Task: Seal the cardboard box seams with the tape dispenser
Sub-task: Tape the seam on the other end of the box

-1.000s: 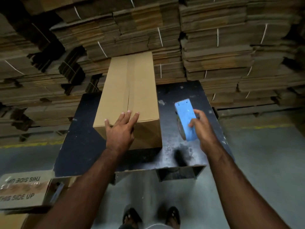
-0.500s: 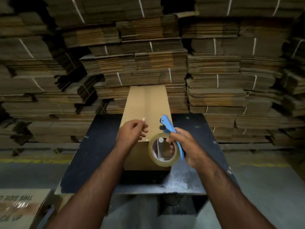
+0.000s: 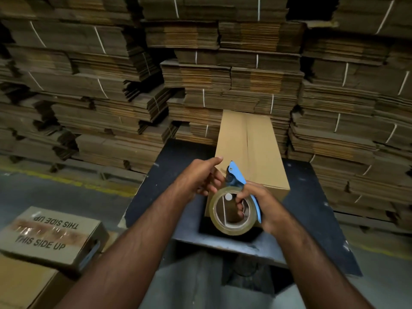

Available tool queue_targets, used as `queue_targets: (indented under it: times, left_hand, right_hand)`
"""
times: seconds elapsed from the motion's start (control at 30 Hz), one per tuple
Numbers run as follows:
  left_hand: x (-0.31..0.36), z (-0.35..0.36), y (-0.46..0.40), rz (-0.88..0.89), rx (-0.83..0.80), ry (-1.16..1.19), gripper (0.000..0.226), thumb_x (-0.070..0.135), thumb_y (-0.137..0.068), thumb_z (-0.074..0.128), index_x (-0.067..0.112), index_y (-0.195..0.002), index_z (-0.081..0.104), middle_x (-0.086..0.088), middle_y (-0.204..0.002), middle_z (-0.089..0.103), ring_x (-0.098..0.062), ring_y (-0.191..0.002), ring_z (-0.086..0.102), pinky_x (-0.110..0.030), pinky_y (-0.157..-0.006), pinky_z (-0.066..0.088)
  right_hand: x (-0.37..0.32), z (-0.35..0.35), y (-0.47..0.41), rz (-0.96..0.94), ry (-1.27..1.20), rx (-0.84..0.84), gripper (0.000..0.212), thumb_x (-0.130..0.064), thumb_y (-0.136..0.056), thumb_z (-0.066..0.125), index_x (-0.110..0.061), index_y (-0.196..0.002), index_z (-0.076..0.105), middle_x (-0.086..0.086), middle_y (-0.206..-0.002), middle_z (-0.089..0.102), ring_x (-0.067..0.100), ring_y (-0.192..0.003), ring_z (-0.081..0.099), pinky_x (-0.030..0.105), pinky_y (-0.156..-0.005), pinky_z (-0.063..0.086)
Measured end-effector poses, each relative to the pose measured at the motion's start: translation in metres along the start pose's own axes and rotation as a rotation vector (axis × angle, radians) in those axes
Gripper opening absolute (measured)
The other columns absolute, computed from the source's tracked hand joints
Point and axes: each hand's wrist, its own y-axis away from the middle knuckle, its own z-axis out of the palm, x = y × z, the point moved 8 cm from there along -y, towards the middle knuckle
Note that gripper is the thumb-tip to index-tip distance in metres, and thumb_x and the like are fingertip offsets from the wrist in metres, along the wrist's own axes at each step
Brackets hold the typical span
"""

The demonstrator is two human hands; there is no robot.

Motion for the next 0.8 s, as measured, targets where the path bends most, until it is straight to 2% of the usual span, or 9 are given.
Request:
queue_targets:
  times: [0.1, 0.23, 0.4, 0.57, 0.67, 0.73, 0.8]
  left_hand:
    - [-0.011, 0.002, 0.000, -0.057, -0.070, 0.023, 0.056, 0.059, -0.093, 0.051, 0.013, -0.066, 0.067, -0.003, -0.061, 0.062, -0.016, -0.047, 0.053, -0.024, -0.050, 0.037]
    - [-0.018, 0.002, -0.004, -0.114, -0.137, -0.006, 0.048, 0.055, -0.089, 0.056, 0.017, -0.059, 0.063, 0.000, -0.057, 0.058, -0.015, -0.046, 0.051, -0.026, -0.056, 0.038]
    - [-0.022, 0.013, -0.011, -0.141, -0.195, 0.019, 0.039, 0.047, -0.087, 0.056, 0.019, -0.061, 0.063, 0.002, -0.058, 0.057, -0.014, -0.048, 0.048, -0.027, -0.057, 0.037]
    - [-0.022, 0.020, -0.018, -0.134, -0.230, 0.004, 0.023, 0.031, -0.086, 0.058, 0.016, -0.070, 0.065, 0.001, -0.060, 0.060, -0.014, -0.047, 0.050, -0.025, -0.055, 0.039]
    - [-0.012, 0.019, -0.024, -0.074, -0.220, -0.067, 0.013, 0.019, -0.087, 0.061, 0.010, -0.083, 0.069, -0.001, -0.061, 0.064, -0.013, -0.046, 0.054, -0.023, -0.053, 0.038]
    - [-0.001, 0.014, -0.028, -0.001, -0.189, -0.083, 0.010, 0.013, -0.090, 0.061, 0.007, -0.084, 0.066, -0.004, -0.057, 0.064, -0.012, -0.042, 0.055, -0.021, -0.049, 0.031]
    - [0.009, 0.007, -0.033, 0.081, -0.124, -0.112, 0.013, 0.009, -0.092, 0.059, 0.008, -0.080, 0.064, -0.007, -0.058, 0.063, -0.012, -0.042, 0.057, -0.021, -0.047, 0.033]
  right_hand:
    - [0.009, 0.005, 0.002, 0.039, -0.022, 0.000, 0.022, -0.011, -0.058, 0.061, -0.005, -0.078, 0.055, 0.011, -0.066, 0.055, 0.019, -0.049, 0.050, 0.027, -0.047, 0.044]
    - [0.011, 0.013, 0.002, 0.034, -0.012, -0.017, 0.032, -0.014, -0.049, 0.067, -0.004, -0.078, 0.057, 0.013, -0.068, 0.055, 0.019, -0.050, 0.050, 0.027, -0.045, 0.045]
    - [0.008, 0.003, 0.003, 0.021, 0.005, 0.024, 0.013, -0.009, -0.060, 0.060, -0.006, -0.073, 0.061, 0.013, -0.070, 0.055, 0.020, -0.053, 0.050, 0.027, -0.046, 0.044]
    - [0.006, -0.006, 0.006, 0.012, 0.088, 0.053, 0.019, -0.011, -0.055, 0.063, -0.009, -0.074, 0.065, 0.013, -0.071, 0.055, 0.020, -0.055, 0.049, 0.027, -0.049, 0.042]
    - [-0.005, -0.014, 0.004, -0.033, 0.308, 0.105, 0.034, -0.016, -0.058, 0.066, -0.006, -0.091, 0.065, 0.006, -0.074, 0.057, 0.014, -0.058, 0.052, 0.028, -0.053, 0.042]
    - [-0.021, -0.018, 0.002, -0.103, 0.623, 0.169, 0.042, -0.029, -0.058, 0.074, -0.018, -0.097, 0.064, -0.001, -0.081, 0.063, 0.015, -0.067, 0.059, 0.032, -0.059, 0.046]
    - [-0.041, -0.019, 0.001, -0.167, 1.021, 0.233, 0.050, -0.041, -0.061, 0.080, -0.027, -0.103, 0.056, -0.005, -0.086, 0.064, 0.016, -0.073, 0.062, 0.030, -0.062, 0.050]
